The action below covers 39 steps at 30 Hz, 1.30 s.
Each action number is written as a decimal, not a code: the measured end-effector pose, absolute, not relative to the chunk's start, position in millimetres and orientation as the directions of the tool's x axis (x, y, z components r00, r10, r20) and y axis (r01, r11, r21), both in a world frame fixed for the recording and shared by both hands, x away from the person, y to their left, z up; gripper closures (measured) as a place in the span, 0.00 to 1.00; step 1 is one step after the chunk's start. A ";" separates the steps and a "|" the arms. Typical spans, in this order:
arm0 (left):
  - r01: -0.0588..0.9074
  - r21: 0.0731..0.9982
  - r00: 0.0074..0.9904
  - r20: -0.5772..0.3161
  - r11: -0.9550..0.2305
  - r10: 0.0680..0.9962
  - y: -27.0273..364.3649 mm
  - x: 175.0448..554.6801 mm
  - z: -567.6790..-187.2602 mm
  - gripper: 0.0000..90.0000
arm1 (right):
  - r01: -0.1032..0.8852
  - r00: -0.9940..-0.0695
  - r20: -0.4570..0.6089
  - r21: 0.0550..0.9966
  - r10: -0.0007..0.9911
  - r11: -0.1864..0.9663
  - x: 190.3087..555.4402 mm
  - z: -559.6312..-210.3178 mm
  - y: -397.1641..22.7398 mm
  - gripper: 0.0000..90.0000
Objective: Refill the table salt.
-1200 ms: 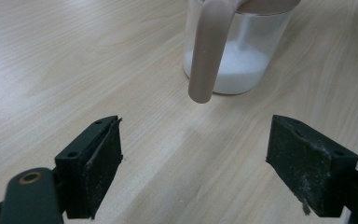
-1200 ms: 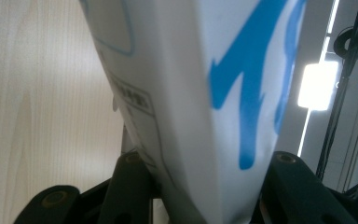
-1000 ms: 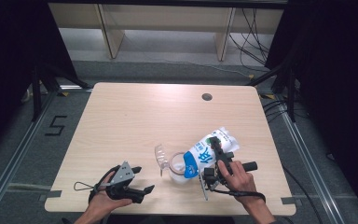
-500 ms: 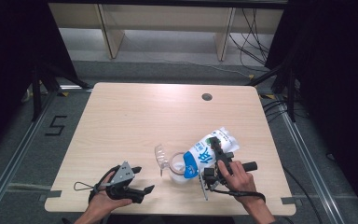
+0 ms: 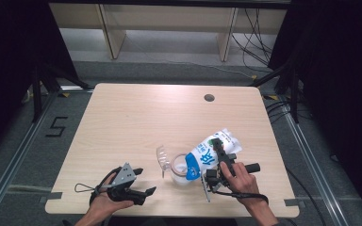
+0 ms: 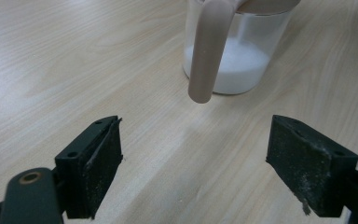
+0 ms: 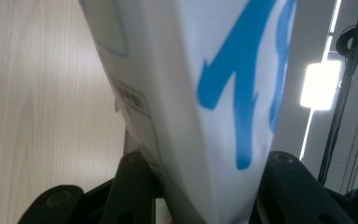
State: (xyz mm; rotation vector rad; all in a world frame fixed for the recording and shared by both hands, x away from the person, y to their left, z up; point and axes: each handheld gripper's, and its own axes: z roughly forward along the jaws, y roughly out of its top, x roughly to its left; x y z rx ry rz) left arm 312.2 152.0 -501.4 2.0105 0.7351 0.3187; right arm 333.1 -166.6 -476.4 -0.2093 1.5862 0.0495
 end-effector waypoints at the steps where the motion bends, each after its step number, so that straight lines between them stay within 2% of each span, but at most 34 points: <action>1: 0.370 0.848 0.786 -0.069 -0.379 0.614 152.0 312.2 -501.5 0.19 | -0.173 -0.006 -0.992 -0.122 -0.125 0.977 333.6 -474.5 -166.1 0.75; 21: 0.368 0.848 0.787 -0.067 -0.380 0.613 152.0 312.4 -501.5 0.19 | -0.166 -0.002 -0.991 -0.131 -0.134 0.977 333.0 -472.7 -166.1 0.76; 29: 0.366 0.846 0.789 -0.061 -0.388 0.611 152.4 312.6 -501.4 0.19 | -0.157 -0.011 -0.994 -0.107 -0.110 0.982 332.4 -474.6 -166.7 0.76; 33: 0.369 0.848 0.787 -0.068 -0.380 0.613 152.0 312.4 -501.5 0.19 | -0.167 -0.004 -0.991 -0.134 -0.137 0.977 332.8 -472.4 -165.9 0.77; 35: 0.369 0.849 0.787 -0.068 -0.379 0.613 151.9 312.4 -501.5 0.19 | -0.156 -0.010 -0.994 -0.103 -0.105 0.982 331.9 -474.5 -166.4 0.77; 39: 0.370 0.849 0.786 -0.068 -0.378 0.614 152.0 312.3 -501.5 0.19 | -0.161 -0.008 -0.994 -0.104 -0.107 0.981 332.2 -474.6 -166.5 0.77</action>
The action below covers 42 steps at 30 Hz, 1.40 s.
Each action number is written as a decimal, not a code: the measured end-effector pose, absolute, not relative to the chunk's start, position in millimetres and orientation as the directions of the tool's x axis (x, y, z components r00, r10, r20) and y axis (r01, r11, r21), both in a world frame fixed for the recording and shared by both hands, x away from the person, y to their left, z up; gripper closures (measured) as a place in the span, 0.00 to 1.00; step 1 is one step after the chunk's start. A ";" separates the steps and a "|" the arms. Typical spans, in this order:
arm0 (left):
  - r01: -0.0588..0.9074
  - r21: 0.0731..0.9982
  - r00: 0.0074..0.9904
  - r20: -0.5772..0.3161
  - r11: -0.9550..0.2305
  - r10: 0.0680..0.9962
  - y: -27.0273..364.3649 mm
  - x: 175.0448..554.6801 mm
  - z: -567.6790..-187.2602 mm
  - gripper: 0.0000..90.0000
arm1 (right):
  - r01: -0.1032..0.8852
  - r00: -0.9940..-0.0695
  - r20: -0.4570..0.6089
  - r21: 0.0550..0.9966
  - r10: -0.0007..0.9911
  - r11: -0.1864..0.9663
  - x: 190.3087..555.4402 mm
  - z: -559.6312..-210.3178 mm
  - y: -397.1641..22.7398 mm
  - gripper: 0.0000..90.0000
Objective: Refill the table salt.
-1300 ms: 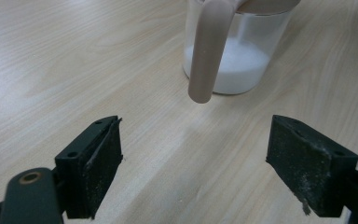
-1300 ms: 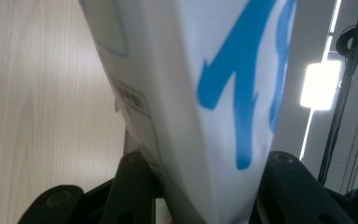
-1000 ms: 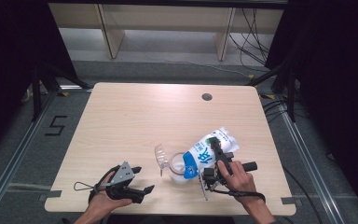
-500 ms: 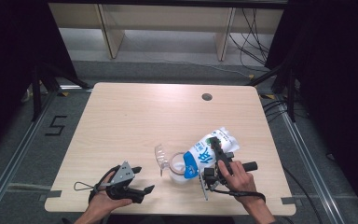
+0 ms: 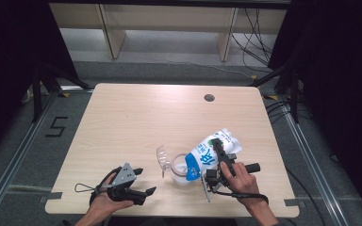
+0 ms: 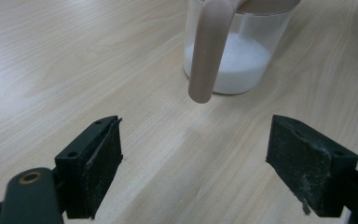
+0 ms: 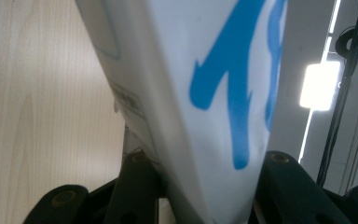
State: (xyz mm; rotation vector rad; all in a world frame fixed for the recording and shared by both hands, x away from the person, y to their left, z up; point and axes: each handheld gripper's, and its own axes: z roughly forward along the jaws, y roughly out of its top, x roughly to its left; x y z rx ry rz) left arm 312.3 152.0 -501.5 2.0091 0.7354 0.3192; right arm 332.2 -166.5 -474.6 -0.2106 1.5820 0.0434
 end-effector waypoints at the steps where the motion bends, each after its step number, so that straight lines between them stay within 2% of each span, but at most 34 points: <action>1: 0.370 0.849 0.786 -0.069 -0.378 0.614 152.0 312.3 -501.5 0.19 | -0.156 -0.010 -0.994 -0.103 -0.106 0.982 331.8 -474.6 -166.4 0.77; 2: 0.370 0.848 0.786 -0.069 -0.378 0.614 152.0 312.3 -501.5 0.19 | -0.183 0.007 -0.994 -0.112 -0.112 0.977 333.8 -474.4 -166.4 0.77; 7: 0.370 0.847 0.786 -0.066 -0.382 0.615 152.1 312.2 -501.3 0.19 | -0.174 -0.001 -0.995 -0.099 -0.100 0.980 333.0 -475.1 -166.7 0.78; 9: 0.370 0.848 0.786 -0.069 -0.379 0.614 152.0 312.3 -501.5 0.19 | -0.196 0.024 -0.986 -0.164 -0.162 0.967 334.0 -470.6 -165.3 0.78; 10: 0.370 0.848 0.787 -0.069 -0.379 0.614 152.0 312.3 -501.5 0.19 | -0.173 -0.003 -0.995 -0.098 -0.100 0.980 333.0 -475.0 -166.6 0.78; 13: 0.368 0.849 0.787 -0.067 -0.380 0.613 152.0 312.3 -501.5 0.19 | -0.173 -0.004 -0.995 -0.096 -0.098 0.980 333.0 -475.2 -166.7 0.78; 14: 0.369 0.848 0.787 -0.068 -0.379 0.614 152.0 312.3 -501.5 0.19 | -0.175 -0.001 -0.995 -0.098 -0.100 0.980 333.0 -475.2 -166.7 0.78; 16: 0.369 0.848 0.788 -0.068 -0.381 0.613 152.1 312.4 -501.5 0.19 | -0.197 0.022 -0.986 -0.163 -0.162 0.967 334.0 -470.4 -165.3 0.78; 20: 0.381 0.845 0.780 -0.077 -0.374 0.621 151.5 311.5 -501.6 0.19 | -0.194 0.012 -0.990 -0.143 -0.144 0.970 333.8 -471.7 -165.7 0.78; 21: 0.373 0.846 0.785 -0.069 -0.380 0.616 151.9 312.0 -501.4 0.19 | -0.175 -0.007 -0.995 -0.094 -0.096 0.980 333.0 -475.2 -166.6 0.79; 25: 0.368 0.849 0.786 -0.067 -0.378 0.614 151.9 312.2 -501.6 0.19 | -0.172 -0.020 -0.995 -0.094 -0.099 0.981 332.8 -475.0 -166.5 0.79; 27: 0.368 0.849 0.787 -0.067 -0.380 0.613 152.0 312.3 -501.6 0.19 | -0.179 -0.018 -0.992 -0.122 -0.128 0.976 333.3 -472.9 -166.0 0.79; 31: 0.370 0.847 0.785 -0.065 -0.382 0.616 152.0 312.0 -501.3 0.19 | -0.171 -0.021 -0.995 -0.088 -0.093 0.981 332.5 -474.9 -166.3 0.79; 35: 0.368 0.849 0.787 -0.067 -0.380 0.613 151.9 312.3 -501.6 0.19 | -0.208 0.017 -0.988 -0.157 -0.157 0.965 334.5 -470.3 -165.0 0.79; 42: 0.374 0.846 0.784 -0.069 -0.380 0.617 151.8 311.8 -501.4 0.19 | -0.197 0.010 -0.990 -0.142 -0.142 0.970 333.6 -471.1 -165.4 0.79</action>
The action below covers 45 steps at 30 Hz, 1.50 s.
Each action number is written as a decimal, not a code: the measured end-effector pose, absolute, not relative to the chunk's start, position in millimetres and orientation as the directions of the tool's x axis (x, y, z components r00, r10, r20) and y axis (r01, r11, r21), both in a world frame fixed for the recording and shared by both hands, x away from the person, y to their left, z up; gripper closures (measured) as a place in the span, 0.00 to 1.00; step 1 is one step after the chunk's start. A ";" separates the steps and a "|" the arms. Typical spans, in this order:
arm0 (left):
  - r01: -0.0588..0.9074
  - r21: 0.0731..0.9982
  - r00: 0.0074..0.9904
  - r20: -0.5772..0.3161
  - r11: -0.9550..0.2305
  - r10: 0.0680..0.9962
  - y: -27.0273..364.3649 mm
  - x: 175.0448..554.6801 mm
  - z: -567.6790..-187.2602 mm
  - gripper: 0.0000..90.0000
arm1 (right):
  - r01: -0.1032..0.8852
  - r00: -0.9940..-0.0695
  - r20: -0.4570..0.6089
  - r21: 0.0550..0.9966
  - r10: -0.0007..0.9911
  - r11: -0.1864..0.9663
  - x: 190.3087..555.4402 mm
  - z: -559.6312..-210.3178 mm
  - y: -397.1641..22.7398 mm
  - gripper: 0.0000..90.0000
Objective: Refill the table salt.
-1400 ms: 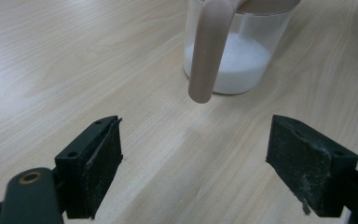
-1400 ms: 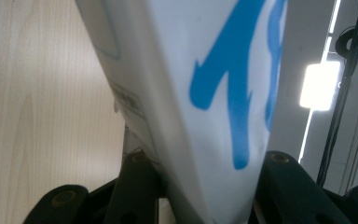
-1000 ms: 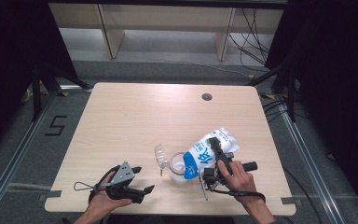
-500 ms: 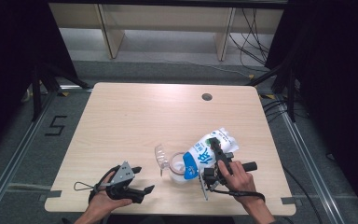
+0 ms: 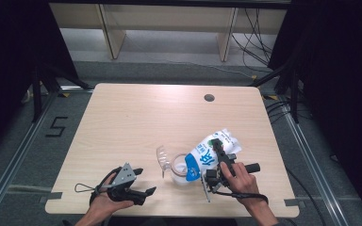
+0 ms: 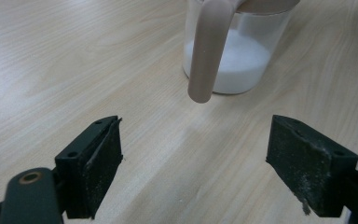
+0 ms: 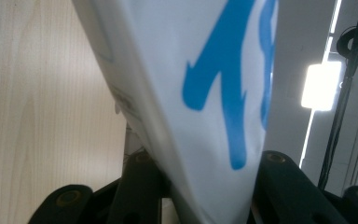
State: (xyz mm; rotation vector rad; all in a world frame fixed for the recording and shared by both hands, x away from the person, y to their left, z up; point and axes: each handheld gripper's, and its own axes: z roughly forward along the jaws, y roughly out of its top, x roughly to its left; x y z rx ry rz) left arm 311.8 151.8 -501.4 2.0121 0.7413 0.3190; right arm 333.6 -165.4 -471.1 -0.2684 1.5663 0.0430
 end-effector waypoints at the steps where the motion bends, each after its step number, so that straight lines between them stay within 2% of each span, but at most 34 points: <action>1: 0.372 0.847 0.784 -0.068 -0.380 0.617 151.8 311.9 -501.4 0.19 | -0.196 0.009 -0.990 -0.142 -0.143 0.970 333.6 -470.8 -165.4 0.79; 20: 0.365 0.846 0.790 -0.061 -0.389 0.610 152.4 312.7 -501.4 0.19 | -0.181 -0.003 -0.989 -0.147 -0.150 0.972 332.7 -469.8 -165.5 0.80; 21: 0.365 0.846 0.790 -0.061 -0.389 0.610 152.4 312.7 -501.4 0.19 | -0.154 -0.027 -0.997 -0.063 -0.068 0.986 331.4 -475.8 -167.2 0.80; 23: 0.366 0.846 0.790 -0.061 -0.389 0.611 152.4 312.7 -501.4 0.19 | -0.185 0.001 -0.987 -0.156 -0.159 0.970 332.6 -468.6 -164.8 0.80; 24: 0.366 0.845 0.790 -0.061 -0.389 0.611 152.4 312.7 -501.4 0.19 | -0.180 0.000 -0.987 -0.159 -0.162 0.971 332.1 -468.3 -164.8 0.80; 26: 0.368 0.849 0.787 -0.067 -0.379 0.613 151.8 312.4 -501.6 0.19 | -0.158 -0.035 -0.996 -0.079 -0.086 0.984 331.5 -473.2 -166.4 0.80; 27: 0.366 0.847 0.789 -0.063 -0.386 0.611 152.2 312.5 -501.5 0.19 | -0.170 -0.028 -0.997 -0.072 -0.078 0.983 332.5 -474.5 -166.9 0.80; 45: 0.376 0.847 0.784 -0.074 -0.376 0.616 151.8 312.0 -501.6 0.19 | -0.169 -0.027 -0.996 -0.074 -0.080 0.983 332.3 -473.6 -166.9 0.81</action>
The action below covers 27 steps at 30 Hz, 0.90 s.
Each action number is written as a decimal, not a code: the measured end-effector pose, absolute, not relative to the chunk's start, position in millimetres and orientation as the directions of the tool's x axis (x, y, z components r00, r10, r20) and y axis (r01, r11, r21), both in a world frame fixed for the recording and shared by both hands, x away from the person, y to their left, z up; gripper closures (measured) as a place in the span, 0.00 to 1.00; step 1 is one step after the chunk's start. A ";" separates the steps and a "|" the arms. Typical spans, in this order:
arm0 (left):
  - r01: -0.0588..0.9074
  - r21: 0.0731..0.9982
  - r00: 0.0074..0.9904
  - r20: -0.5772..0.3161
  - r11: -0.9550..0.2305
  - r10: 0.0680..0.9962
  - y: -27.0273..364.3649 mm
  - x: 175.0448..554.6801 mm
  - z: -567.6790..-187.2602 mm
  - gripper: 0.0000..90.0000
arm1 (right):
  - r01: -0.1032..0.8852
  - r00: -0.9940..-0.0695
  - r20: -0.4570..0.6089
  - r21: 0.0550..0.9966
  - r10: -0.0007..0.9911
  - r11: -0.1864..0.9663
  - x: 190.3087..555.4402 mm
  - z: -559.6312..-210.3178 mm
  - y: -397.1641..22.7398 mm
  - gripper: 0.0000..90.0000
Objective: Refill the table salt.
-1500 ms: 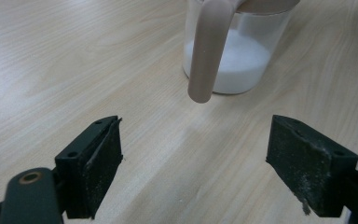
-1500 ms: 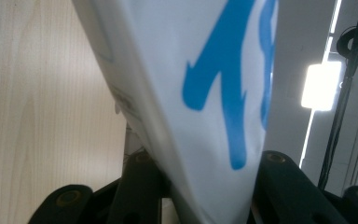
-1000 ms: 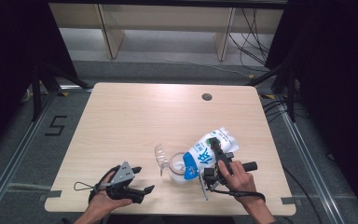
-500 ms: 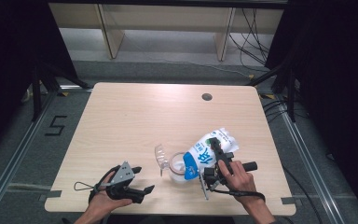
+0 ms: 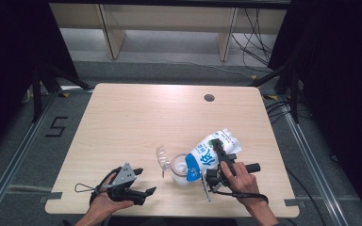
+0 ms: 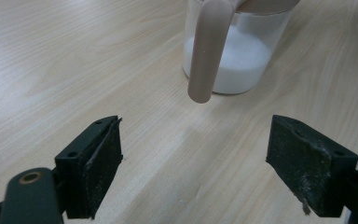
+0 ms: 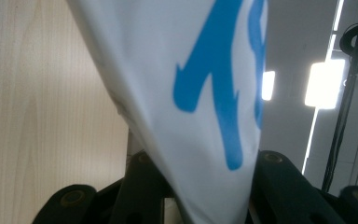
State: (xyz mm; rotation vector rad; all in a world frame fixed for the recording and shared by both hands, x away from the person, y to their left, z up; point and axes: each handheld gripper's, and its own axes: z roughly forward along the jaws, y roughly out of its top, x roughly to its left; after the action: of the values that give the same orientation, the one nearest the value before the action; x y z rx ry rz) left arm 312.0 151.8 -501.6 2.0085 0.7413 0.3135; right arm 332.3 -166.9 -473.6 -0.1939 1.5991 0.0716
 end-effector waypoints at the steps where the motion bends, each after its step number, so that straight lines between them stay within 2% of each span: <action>1: 0.367 0.849 0.788 -0.066 -0.381 0.612 152.0 312.4 -501.5 0.19 | -0.173 -0.023 -0.996 -0.077 -0.083 0.982 332.6 -473.4 -166.9 0.81; 8: 0.369 0.848 0.787 -0.068 -0.379 0.613 152.0 312.2 -501.4 0.19 | -0.177 -0.029 -0.996 -0.074 -0.081 0.981 332.9 -472.6 -167.3 0.81; 9: 0.367 0.849 0.787 -0.067 -0.379 0.613 151.9 312.3 -501.6 0.19 | -0.160 -0.037 -0.998 -0.051 -0.058 0.986 332.1 -474.4 -167.5 0.81; 23: 0.365 0.850 0.788 -0.065 -0.381 0.612 151.9 312.4 -501.6 0.19 | -0.179 -0.035 -0.996 -0.075 -0.083 0.981 333.3 -472.0 -167.1 0.82; 25: 0.369 0.847 0.786 -0.065 -0.383 0.615 152.1 312.1 -501.2 0.19 | -0.177 -0.039 -0.998 -0.049 -0.057 0.983 333.4 -473.3 -167.3 0.82; 27: 0.369 0.847 0.786 -0.065 -0.383 0.614 152.1 312.2 -501.3 0.19 | -0.191 -0.030 -0.995 -0.086 -0.093 0.978 334.5 -470.3 -167.0 0.82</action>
State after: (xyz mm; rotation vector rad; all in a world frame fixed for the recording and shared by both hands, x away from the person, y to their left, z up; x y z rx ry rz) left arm 312.2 152.1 -501.3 2.0141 0.7343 0.3213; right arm 334.5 -167.0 -470.3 -0.2218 1.6030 0.0795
